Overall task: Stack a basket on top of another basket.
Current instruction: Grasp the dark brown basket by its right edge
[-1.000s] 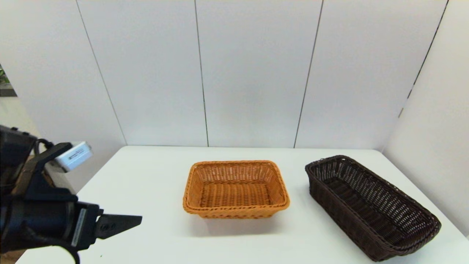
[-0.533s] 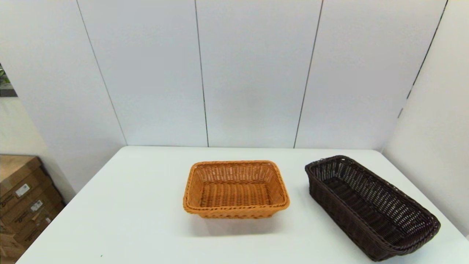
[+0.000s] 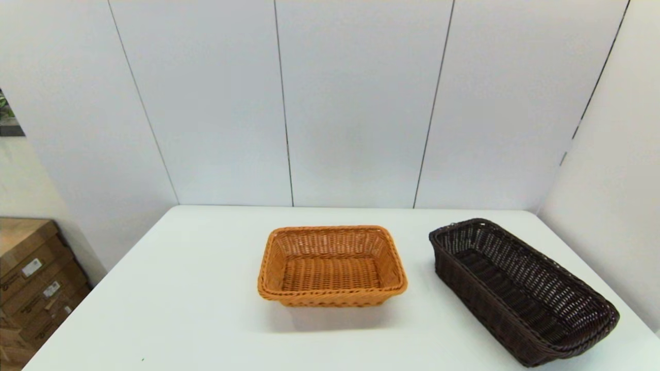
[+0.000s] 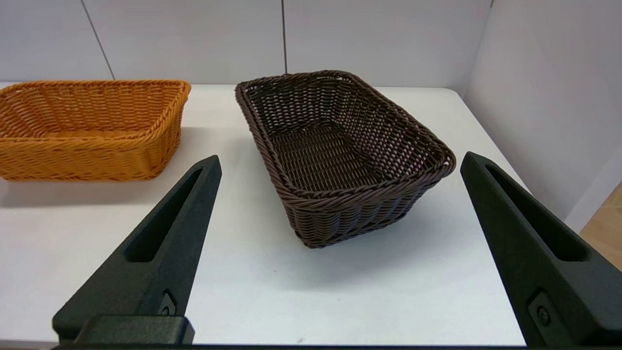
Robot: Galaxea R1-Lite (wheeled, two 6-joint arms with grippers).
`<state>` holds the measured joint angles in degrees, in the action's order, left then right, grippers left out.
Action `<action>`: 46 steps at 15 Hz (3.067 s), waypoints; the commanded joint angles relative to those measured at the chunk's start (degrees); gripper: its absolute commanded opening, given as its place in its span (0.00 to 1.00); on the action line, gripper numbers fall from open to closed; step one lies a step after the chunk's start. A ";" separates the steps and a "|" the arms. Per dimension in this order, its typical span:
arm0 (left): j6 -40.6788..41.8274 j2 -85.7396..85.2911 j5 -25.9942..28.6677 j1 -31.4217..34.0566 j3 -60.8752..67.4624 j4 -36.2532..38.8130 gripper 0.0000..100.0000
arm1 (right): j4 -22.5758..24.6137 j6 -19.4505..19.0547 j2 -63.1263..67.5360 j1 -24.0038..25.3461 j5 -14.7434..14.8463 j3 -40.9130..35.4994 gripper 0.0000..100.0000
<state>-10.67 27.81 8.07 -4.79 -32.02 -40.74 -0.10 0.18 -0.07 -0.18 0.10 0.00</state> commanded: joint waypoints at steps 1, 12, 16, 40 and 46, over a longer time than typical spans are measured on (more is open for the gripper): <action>2.23 -7.59 1.33 7.08 2.76 -0.22 1.00 | 0.01 -0.01 0.07 0.01 -0.01 0.00 1.00; 11.72 -12.43 6.87 8.92 4.25 -0.04 1.00 | 0.01 -0.01 0.07 0.01 -0.01 0.00 1.00; 12.25 -12.51 6.61 6.72 5.48 0.66 1.00 | 0.01 -0.01 0.07 0.01 -0.01 0.00 1.00; 13.39 -27.89 -7.19 5.32 28.86 32.83 1.00 | 0.01 -0.01 0.07 0.01 -0.01 0.00 1.00; 13.13 -27.89 -7.19 5.32 28.95 32.92 1.00 | 0.01 -0.01 0.07 0.01 -0.01 0.00 1.00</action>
<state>2.54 0.02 0.90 0.51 -3.11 -7.80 -0.10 0.18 -0.07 -0.18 0.07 0.00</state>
